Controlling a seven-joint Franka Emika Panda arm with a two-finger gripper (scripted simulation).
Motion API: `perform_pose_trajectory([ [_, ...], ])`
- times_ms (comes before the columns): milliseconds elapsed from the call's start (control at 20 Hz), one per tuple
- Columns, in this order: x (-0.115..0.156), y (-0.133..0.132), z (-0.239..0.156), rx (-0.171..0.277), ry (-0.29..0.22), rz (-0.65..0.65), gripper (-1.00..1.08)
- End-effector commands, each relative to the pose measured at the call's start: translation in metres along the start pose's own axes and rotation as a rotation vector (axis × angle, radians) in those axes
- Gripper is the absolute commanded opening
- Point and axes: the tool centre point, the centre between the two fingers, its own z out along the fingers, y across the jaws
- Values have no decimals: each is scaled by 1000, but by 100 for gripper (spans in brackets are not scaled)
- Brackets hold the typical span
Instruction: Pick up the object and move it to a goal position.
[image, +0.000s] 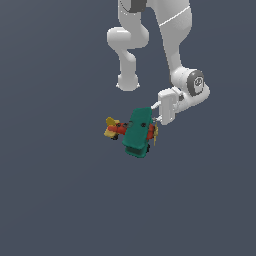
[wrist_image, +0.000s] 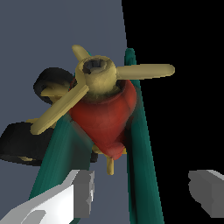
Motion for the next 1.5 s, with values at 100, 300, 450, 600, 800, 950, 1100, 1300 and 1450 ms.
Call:
perform_pose_trajectory([
  [100,0,0,1,0,0,0,68],
  [300,0,0,11,0,0,0,68],
  [450,-1,1,23,-1,0,0,68],
  [600,-1,1,30,-1,0,0,68],
  [800,-1,1,31,-1,0,0,-100],
  [950,-1,1,31,-1,0,0,-100],
  [1100,-1,1,31,-1,0,0,-100],
  [1300,-1,1,31,-1,1,-1,-100],
  [1450,0,4,35,-1,1,-1,-100],
])
